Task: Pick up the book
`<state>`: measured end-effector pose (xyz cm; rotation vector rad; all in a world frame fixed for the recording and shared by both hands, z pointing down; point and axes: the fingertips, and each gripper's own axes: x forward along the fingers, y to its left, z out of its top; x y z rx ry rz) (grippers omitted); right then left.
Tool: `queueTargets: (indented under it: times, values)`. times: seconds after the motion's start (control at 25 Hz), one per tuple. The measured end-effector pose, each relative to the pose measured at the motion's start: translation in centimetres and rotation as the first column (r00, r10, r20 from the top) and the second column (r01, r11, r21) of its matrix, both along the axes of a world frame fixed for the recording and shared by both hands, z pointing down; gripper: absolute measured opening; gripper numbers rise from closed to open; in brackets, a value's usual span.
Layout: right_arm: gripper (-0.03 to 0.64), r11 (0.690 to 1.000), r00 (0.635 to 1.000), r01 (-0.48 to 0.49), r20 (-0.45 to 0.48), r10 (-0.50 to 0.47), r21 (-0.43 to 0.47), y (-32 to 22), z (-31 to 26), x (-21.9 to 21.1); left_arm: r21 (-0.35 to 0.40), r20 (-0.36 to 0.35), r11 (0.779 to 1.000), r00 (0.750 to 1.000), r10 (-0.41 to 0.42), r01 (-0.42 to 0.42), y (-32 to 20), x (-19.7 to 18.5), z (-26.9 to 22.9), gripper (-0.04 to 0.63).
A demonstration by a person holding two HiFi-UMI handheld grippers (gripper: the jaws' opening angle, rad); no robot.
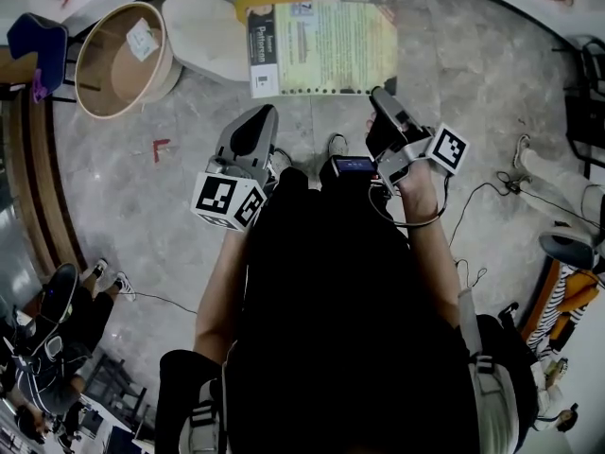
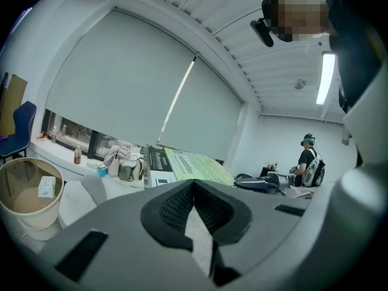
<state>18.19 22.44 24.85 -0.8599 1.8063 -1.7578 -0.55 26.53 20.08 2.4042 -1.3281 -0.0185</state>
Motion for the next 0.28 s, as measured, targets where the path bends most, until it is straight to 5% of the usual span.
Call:
queueTargets:
  times: [0.28]
  values:
    - [0.163,1.0,1.0,0.009,0.0,-0.009,0.001,0.9,0.0,3.7,0.0,0.012,1.0,1.0,0.013,-0.013,1.2,4.4,-0.4,0.014]
